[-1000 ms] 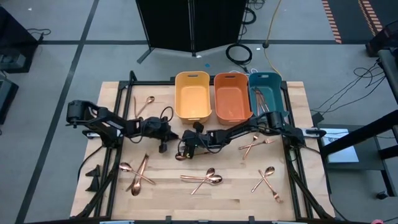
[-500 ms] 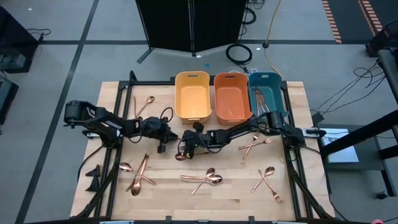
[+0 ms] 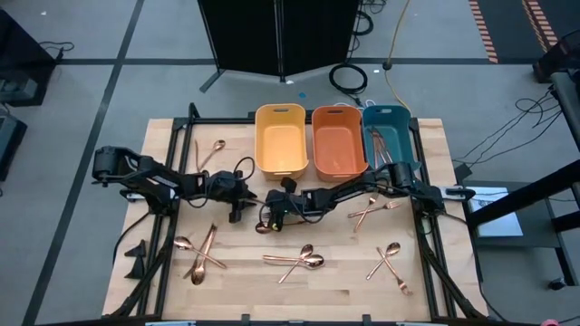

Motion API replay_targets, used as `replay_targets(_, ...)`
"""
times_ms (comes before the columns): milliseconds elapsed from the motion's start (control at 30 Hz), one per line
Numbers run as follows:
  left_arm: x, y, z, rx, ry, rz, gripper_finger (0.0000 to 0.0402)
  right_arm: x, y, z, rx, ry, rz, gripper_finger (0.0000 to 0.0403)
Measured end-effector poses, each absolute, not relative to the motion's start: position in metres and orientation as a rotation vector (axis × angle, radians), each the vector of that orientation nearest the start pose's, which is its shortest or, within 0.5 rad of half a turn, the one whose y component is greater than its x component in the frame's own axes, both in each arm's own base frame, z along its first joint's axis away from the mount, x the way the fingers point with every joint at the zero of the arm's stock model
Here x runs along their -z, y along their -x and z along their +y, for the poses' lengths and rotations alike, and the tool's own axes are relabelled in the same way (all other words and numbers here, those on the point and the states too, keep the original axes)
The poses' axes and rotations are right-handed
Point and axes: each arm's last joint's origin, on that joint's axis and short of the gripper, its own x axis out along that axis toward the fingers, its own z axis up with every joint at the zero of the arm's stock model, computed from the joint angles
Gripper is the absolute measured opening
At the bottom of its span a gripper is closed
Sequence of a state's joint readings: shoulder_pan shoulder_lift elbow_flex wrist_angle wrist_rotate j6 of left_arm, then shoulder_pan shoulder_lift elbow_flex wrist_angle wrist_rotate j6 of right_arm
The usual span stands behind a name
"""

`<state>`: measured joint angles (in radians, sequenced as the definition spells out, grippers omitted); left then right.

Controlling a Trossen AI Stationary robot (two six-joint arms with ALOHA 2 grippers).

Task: Sort silverware
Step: Put the copper knife into the blue bin

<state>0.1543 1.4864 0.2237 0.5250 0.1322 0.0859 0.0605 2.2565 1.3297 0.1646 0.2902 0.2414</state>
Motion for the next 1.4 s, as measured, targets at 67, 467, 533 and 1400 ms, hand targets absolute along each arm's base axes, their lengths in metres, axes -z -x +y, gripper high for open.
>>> replay_targets(67, -0.086, -0.199, 0.027, 0.012, 0.022, 0.734, 0.0118, -0.085, -0.451, 0.019, 0.303, -0.094, 0.716, 0.0000)
replay_targets(467, -0.085, -0.198, 0.026, 0.041, -0.008, 0.741, 0.0011, -0.094, -0.451, 0.019, 0.288, -0.068, 0.699, 0.0000)
replay_targets(533, -0.085, -0.198, 0.026, 0.041, -0.008, 0.740, 0.0010, -0.095, -0.451, 0.019, 0.291, -0.069, 0.693, 0.0000)
replay_targets(1400, -0.086, -0.199, 0.027, 0.029, -0.031, 0.725, 0.0005, -0.146, -0.441, 0.019, 0.322, -0.102, 0.660, 0.0171)
